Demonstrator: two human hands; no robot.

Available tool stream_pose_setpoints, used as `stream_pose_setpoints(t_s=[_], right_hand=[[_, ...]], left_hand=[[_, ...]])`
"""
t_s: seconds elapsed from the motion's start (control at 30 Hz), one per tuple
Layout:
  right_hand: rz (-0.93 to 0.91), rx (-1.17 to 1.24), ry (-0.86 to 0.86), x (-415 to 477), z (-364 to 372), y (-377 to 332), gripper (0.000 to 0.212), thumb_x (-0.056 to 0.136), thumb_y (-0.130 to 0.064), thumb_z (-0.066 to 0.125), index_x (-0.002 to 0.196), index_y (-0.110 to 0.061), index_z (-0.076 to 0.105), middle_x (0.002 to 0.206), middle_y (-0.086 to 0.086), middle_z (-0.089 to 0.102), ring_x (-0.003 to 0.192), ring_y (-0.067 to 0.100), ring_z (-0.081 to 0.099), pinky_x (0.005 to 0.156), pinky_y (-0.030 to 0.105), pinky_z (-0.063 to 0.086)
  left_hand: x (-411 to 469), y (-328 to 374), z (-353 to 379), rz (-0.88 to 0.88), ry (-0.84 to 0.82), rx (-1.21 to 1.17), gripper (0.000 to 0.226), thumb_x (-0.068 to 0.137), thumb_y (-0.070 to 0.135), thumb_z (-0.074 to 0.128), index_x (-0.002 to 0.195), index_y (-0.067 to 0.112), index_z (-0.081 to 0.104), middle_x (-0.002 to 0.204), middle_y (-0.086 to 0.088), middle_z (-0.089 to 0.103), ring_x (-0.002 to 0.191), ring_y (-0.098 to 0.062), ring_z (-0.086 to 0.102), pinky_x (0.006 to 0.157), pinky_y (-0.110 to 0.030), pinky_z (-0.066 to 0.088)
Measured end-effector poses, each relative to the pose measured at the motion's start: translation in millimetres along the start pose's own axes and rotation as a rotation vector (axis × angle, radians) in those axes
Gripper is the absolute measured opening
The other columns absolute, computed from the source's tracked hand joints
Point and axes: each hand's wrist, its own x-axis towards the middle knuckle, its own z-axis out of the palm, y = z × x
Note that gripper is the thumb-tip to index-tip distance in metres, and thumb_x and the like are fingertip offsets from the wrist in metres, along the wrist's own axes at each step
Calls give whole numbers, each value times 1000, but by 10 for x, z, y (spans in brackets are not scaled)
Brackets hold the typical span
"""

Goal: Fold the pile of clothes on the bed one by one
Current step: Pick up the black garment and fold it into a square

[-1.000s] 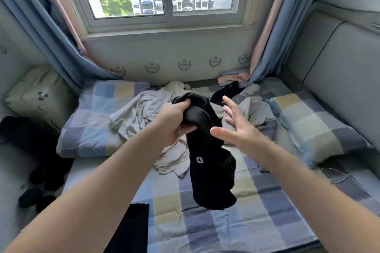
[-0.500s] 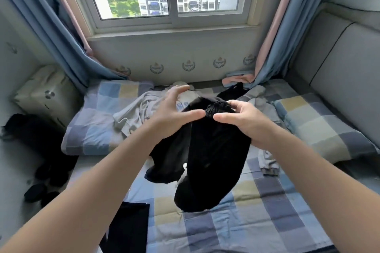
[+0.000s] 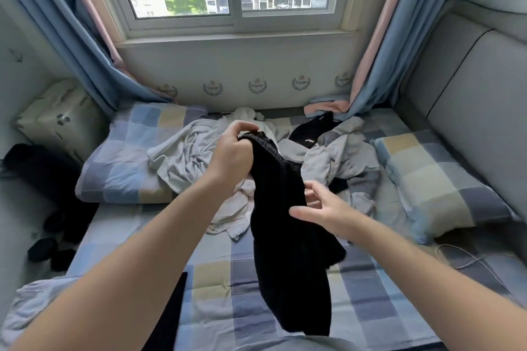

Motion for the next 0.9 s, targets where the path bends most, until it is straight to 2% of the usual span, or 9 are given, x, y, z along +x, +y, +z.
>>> stream_pose_setpoints(t_s=[0.07,0.13,0.27,0.43,0.53,0.6,0.67,0.77,0.9], right_hand=[[-101,125,66,67,24,82,58,86,-33,77,134,-31,46,120,-10,62,101,-3,66,83,16,52],[-166,92,158,177,6,115,41,84,-28,73,122,-32,56,109,-7,68,96,8,68,83,28,54],[-190,-224,313,310,-250,230,16,90,-12,59,99,-25,62,83,-6,66,78,14,61,64,23,43],[-22,-543,415,347,-910,572,15,87,-7,56,87,-23,56,91,9,68,91,32,62,71,34,45],[-43,-474,457,309,-1346,546,16,87,-5,55,91,-20,59,90,6,68,86,27,61,76,38,51],[-154,-379,362,271,-1505,353,22,88,1,51,86,-19,60,80,2,64,70,17,56,65,32,44],[-245,-321,259,228,-1550,86,22,88,5,49,87,-12,63,77,3,61,60,6,49,58,24,38],[-297,-160,163,201,-1520,-144,16,87,-1,55,86,-11,67,77,13,58,66,16,50,60,27,37],[-343,-258,227,139,-1702,-63,24,84,2,53,85,-15,71,84,8,69,73,18,57,68,32,43]], left_hand=[[-57,59,136,-40,-56,19,53,81,-7,32,102,25,69,103,-14,66,90,-34,68,56,-47,61],[-131,118,308,-50,-102,58,51,80,-9,33,94,20,72,102,-15,66,88,-34,67,56,-52,61],[-135,214,507,-106,25,65,42,81,-8,33,79,13,69,89,-13,64,83,-31,63,40,-31,51],[19,104,399,-35,161,391,32,76,-1,36,83,4,68,82,-15,64,72,-35,65,41,-34,54],[71,-43,320,-77,149,737,28,75,4,39,85,9,64,82,-16,69,67,-32,71,57,-43,62],[39,-120,398,-138,80,1169,22,77,13,46,92,15,62,101,-11,69,93,-33,67,73,-37,56],[-7,-184,627,-114,-49,1351,23,81,25,55,103,20,61,114,-4,61,110,-30,57,84,-38,50],[-175,-265,1105,45,-288,877,27,85,28,69,111,23,62,107,5,63,103,-17,60,89,-36,52],[-208,-429,1407,154,-121,753,14,89,11,55,89,23,62,83,1,68,82,-22,64,69,-34,53]])
